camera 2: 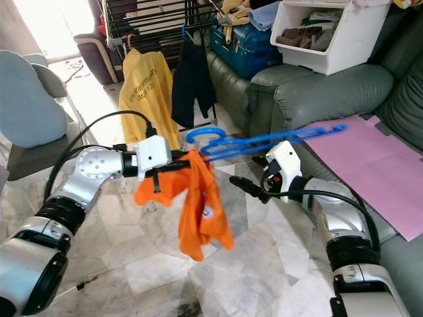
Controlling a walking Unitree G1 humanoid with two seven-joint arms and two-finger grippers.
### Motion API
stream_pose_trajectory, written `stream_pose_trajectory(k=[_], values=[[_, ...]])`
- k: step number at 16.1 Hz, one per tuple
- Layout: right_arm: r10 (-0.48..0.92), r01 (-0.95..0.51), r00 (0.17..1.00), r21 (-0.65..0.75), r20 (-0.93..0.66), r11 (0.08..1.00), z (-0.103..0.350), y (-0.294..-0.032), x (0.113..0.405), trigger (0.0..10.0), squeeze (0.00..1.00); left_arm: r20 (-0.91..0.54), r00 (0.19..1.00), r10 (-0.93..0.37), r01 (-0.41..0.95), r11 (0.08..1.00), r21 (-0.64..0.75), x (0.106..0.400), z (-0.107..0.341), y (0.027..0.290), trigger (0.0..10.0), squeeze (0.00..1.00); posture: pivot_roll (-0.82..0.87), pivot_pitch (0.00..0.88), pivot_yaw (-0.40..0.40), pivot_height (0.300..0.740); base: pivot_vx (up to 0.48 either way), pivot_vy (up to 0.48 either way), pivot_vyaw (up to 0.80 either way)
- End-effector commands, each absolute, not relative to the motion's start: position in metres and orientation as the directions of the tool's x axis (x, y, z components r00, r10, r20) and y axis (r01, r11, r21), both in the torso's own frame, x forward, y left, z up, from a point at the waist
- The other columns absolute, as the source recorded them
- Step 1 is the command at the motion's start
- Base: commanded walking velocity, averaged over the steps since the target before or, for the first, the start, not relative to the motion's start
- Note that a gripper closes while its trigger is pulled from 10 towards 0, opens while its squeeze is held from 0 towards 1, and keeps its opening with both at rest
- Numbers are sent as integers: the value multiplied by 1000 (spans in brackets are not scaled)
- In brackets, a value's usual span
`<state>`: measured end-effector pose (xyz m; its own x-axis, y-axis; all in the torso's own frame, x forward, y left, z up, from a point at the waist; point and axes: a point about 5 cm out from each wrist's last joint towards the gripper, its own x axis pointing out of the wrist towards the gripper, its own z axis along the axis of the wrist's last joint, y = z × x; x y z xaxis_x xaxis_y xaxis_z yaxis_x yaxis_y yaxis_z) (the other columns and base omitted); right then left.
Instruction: Hang hanger
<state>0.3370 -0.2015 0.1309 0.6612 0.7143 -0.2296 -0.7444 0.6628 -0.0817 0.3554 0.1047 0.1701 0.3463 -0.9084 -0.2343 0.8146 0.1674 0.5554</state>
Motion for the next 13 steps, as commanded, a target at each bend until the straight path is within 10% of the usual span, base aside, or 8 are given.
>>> stream_pose_trajectory(k=[1,13], values=[[723,-754,654,-107,-225,648,135,-195,341,10000,0,-190,347,-918,804,187,564,356,180,108,0,0,-160,0,99,740,0,0,0],[719,-746,653,-36,-239,665,114,-177,344,10000,0,136,198,-971,835,240,496,342,244,70,0,0,-144,0,87,740,0,0,0]])
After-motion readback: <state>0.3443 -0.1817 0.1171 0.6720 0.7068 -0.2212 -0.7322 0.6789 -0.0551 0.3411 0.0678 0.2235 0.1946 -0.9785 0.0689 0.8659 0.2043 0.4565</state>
